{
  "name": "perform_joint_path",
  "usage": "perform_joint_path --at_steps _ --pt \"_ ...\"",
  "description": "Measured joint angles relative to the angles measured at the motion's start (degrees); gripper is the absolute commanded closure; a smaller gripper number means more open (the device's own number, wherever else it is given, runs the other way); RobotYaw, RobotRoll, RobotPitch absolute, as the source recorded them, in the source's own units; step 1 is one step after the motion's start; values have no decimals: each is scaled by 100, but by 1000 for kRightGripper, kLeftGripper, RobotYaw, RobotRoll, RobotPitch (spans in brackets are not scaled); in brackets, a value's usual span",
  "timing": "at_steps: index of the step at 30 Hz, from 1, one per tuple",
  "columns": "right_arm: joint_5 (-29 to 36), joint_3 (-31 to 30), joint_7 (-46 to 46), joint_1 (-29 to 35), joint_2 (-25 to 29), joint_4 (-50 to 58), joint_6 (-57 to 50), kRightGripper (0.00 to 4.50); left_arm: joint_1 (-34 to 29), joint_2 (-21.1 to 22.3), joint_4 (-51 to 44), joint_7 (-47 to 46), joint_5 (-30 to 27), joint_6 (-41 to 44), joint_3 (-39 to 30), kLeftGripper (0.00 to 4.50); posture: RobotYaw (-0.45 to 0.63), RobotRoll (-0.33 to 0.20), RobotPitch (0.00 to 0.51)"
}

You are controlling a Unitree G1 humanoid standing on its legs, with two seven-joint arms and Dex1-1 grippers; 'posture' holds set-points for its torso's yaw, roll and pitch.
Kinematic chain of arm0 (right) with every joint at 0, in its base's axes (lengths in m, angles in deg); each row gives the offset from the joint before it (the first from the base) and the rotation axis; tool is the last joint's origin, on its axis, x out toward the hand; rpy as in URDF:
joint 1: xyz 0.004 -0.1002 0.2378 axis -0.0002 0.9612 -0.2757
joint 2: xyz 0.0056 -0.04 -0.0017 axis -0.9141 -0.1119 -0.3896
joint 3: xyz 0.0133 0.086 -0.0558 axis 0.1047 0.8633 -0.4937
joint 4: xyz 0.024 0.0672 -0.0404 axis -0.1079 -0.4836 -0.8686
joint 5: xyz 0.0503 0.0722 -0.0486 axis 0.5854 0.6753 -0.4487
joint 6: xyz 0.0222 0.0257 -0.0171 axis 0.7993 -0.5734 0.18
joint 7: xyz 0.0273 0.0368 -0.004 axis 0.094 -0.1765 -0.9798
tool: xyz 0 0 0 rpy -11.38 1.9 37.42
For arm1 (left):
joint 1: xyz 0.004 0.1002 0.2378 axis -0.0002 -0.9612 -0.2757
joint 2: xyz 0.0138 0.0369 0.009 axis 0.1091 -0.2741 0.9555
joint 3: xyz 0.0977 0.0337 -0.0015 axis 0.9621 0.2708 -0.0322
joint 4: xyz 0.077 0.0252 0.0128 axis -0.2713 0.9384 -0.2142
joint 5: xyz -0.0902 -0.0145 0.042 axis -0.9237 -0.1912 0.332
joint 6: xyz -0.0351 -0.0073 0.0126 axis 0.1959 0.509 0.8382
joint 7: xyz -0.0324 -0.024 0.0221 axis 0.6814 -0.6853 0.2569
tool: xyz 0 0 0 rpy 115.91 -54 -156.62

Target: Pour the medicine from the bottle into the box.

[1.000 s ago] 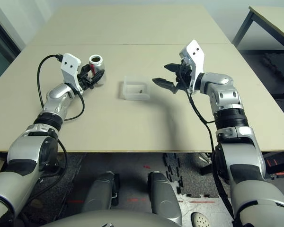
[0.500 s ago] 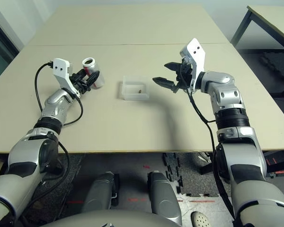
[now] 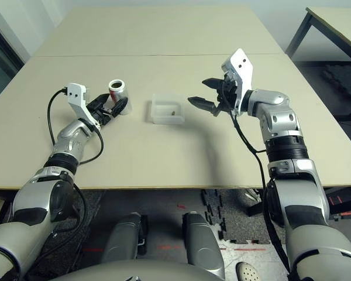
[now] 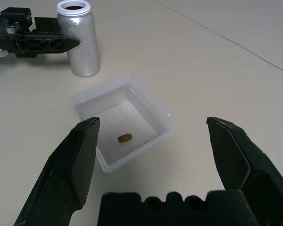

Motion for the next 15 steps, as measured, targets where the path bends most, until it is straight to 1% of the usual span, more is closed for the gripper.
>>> perform_joint_path --at_steps 6,9,12,15 --pt "2 0 8 1 -41 3 -5 0 -270 80 -416 71 -18 185 8 25 33 0 99" --pt "4 2 10 15 -47 15 -4 0 -467 228 -799 230 -61 585 16 25 35 0 106" --pt "25 7 19 74 -54 34 -47 0 -804 281 -1485 407 -213 990 22 25 33 0 112" --pt "73 10 38 242 -74 194 -134 0 -1277 333 -2399 500 -358 1450 59 25 37 0 119"
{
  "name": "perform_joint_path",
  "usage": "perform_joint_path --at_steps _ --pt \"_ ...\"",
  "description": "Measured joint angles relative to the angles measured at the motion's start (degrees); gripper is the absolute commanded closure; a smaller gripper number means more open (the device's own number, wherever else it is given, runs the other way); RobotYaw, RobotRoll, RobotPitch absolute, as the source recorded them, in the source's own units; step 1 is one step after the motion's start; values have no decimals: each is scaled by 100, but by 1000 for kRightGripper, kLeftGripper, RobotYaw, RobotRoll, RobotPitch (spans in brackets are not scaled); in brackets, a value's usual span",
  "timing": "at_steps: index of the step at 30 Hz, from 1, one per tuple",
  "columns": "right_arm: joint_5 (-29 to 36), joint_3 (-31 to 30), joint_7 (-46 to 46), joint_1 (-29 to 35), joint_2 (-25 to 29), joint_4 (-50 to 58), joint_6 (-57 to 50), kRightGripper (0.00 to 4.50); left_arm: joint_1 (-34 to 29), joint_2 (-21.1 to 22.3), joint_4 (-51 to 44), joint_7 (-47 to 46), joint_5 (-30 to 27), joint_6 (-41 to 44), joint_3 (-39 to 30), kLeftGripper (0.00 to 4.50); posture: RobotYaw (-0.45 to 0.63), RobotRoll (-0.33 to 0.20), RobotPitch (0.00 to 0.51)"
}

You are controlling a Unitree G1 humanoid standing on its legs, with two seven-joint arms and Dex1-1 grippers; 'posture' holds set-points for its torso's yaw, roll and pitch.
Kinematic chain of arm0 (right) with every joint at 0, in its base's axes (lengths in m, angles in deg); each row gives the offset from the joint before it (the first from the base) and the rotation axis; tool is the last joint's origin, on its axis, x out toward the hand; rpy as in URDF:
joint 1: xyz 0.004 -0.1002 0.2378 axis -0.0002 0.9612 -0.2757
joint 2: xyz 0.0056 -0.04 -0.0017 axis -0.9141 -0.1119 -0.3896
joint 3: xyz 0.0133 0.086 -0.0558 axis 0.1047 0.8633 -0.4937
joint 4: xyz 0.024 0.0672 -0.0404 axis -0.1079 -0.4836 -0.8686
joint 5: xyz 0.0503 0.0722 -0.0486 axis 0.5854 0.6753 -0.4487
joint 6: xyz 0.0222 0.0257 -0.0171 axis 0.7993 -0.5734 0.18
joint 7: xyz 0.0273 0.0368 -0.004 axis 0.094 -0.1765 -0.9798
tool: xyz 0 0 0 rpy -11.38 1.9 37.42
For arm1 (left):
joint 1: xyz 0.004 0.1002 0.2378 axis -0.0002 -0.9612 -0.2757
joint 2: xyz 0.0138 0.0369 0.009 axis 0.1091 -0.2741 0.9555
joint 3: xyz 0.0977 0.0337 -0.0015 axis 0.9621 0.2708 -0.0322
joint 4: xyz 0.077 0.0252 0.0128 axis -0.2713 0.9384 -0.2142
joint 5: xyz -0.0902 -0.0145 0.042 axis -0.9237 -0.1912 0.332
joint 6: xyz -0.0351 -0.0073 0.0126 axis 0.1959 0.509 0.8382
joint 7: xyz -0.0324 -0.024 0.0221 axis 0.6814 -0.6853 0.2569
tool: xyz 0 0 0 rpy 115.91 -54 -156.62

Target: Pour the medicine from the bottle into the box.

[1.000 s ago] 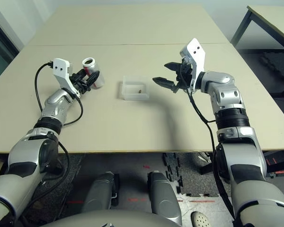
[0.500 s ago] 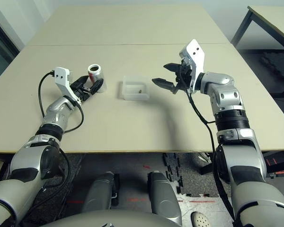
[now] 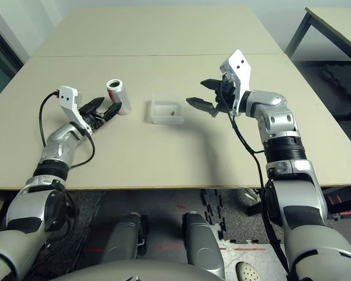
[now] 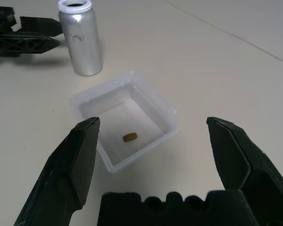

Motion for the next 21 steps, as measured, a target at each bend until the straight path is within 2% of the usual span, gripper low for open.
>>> perform_joint_path --at_steps 9,15,21 --pt "128 208 427 251 7 165 -99 0 -1493 564 -2637 -197 -330 1189 -26 25 65 0 132" --pt "222 702 1155 328 -84 15 37 0 -1534 878 -2712 -1344 -319 1205 -880 25 74 0 131" --pt "108 1324 2728 423 -314 -1039 1220 0 -1507 972 -2415 -2578 131 546 -1239 25 66 0 131"
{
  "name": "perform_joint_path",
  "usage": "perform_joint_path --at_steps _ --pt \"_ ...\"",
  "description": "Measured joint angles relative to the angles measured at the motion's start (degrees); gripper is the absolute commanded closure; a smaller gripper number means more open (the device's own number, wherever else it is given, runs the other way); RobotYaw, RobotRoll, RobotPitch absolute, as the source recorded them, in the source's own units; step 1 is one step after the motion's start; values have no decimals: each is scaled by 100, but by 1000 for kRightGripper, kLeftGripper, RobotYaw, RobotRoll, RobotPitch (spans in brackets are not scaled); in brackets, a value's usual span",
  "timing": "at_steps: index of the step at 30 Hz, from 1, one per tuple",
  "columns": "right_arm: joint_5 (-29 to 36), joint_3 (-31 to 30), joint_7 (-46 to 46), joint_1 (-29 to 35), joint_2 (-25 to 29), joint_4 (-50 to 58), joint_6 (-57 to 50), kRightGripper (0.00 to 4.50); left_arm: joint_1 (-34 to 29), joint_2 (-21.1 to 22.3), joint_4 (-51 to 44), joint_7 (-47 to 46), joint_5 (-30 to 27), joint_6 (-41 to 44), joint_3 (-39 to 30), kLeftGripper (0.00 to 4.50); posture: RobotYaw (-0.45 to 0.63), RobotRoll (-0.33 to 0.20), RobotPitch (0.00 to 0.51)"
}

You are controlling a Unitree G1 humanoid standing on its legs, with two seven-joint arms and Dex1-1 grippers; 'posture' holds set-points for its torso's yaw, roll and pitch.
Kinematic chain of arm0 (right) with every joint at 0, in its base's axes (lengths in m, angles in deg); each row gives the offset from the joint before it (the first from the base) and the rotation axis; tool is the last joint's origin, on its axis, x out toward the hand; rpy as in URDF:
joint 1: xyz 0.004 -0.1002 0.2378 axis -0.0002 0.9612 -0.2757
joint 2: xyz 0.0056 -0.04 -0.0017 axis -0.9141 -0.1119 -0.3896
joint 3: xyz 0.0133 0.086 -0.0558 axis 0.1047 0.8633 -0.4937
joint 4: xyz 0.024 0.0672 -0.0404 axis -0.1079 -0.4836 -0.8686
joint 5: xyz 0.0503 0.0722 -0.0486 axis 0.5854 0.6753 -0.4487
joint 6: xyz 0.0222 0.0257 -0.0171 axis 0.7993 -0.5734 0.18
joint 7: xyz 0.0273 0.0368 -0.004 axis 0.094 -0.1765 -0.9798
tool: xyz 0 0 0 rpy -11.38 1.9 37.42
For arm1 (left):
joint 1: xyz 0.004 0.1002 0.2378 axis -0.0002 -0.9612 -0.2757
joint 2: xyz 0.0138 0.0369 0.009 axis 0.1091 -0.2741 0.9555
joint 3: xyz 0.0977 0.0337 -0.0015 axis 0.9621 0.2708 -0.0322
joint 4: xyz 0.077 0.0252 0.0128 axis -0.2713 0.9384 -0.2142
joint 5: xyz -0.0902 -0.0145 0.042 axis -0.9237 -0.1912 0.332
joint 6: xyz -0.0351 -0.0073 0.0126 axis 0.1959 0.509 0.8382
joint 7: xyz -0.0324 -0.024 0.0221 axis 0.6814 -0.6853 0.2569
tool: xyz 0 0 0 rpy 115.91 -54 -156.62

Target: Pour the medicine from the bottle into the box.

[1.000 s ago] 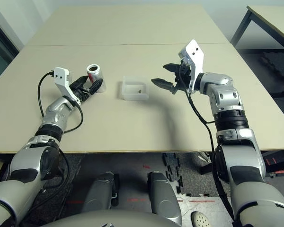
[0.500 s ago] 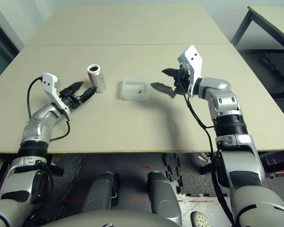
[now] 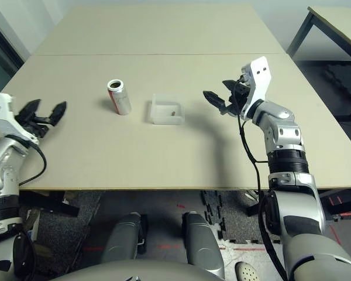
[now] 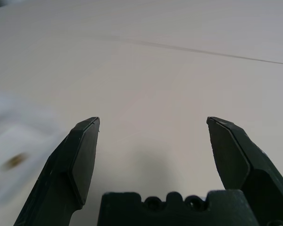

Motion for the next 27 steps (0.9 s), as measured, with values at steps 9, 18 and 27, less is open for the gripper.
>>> perform_joint_path --at_steps 9,18,27 --pt "-514 536 2535 45 101 -882 1480 0 385 -64 973 -667 66 -728 -80 25 45 0 134" --pt "-593 556 3077 194 166 -1156 1775 0 470 81 1541 -952 127 -1086 -173 25 23 0 135" --pt "-578 554 3085 374 232 -1171 1825 0 625 123 1833 -1105 165 -1329 -172 25 19 0 136"
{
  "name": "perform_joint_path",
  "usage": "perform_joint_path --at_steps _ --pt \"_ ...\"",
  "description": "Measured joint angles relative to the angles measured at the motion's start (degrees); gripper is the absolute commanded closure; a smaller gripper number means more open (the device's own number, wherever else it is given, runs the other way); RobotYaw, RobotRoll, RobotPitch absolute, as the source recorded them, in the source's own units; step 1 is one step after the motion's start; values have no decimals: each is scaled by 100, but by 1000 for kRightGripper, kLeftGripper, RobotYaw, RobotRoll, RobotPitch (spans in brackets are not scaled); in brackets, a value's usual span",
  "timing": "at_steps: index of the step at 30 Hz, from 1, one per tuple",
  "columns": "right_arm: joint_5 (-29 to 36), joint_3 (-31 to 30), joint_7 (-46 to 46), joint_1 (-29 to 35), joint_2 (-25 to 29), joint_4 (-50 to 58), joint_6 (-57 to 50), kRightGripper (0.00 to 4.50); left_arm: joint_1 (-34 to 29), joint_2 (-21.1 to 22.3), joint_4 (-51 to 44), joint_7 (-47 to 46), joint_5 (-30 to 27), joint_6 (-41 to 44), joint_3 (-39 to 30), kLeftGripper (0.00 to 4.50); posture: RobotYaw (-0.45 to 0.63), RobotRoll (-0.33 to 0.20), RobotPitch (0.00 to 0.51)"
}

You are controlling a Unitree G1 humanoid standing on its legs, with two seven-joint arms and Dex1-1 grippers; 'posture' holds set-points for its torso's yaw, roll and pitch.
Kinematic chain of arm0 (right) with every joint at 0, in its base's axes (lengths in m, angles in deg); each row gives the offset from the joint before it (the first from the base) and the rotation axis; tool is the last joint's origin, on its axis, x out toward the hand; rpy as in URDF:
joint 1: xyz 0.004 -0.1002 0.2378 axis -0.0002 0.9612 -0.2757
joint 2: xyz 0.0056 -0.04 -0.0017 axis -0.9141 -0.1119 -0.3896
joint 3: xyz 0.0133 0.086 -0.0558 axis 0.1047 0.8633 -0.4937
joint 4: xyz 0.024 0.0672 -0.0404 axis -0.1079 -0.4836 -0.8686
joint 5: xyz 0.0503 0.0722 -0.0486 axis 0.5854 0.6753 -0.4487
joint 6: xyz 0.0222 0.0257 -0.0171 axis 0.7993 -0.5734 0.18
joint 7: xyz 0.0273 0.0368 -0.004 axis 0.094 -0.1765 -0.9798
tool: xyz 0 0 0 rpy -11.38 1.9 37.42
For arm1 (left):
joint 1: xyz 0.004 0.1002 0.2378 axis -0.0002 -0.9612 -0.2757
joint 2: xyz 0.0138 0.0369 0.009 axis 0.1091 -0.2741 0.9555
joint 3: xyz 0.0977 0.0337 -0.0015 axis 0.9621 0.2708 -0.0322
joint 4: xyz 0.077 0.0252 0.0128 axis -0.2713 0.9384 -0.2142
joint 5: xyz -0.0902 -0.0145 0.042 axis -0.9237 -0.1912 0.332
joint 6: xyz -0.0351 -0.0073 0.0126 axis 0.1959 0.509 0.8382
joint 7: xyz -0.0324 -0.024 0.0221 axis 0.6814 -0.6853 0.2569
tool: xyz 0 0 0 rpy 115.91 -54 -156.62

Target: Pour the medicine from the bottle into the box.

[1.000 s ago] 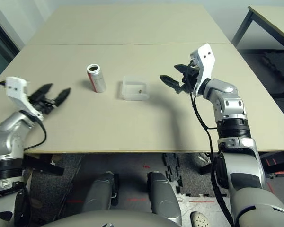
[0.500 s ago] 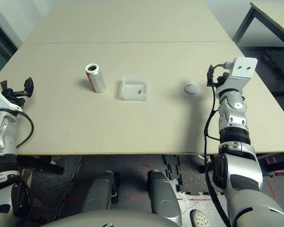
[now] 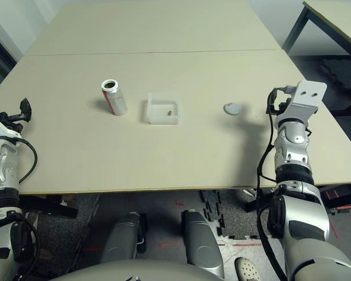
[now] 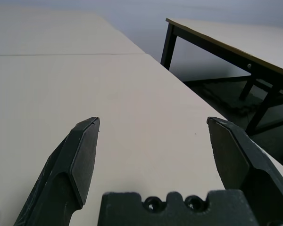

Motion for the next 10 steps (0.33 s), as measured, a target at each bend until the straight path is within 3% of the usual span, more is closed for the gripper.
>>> perform_joint_path --at_steps 10 --pt "234 -60 -549 349 -217 798 -141 0 50 -2 324 -44 29 -87 69 25 -4 0 165"
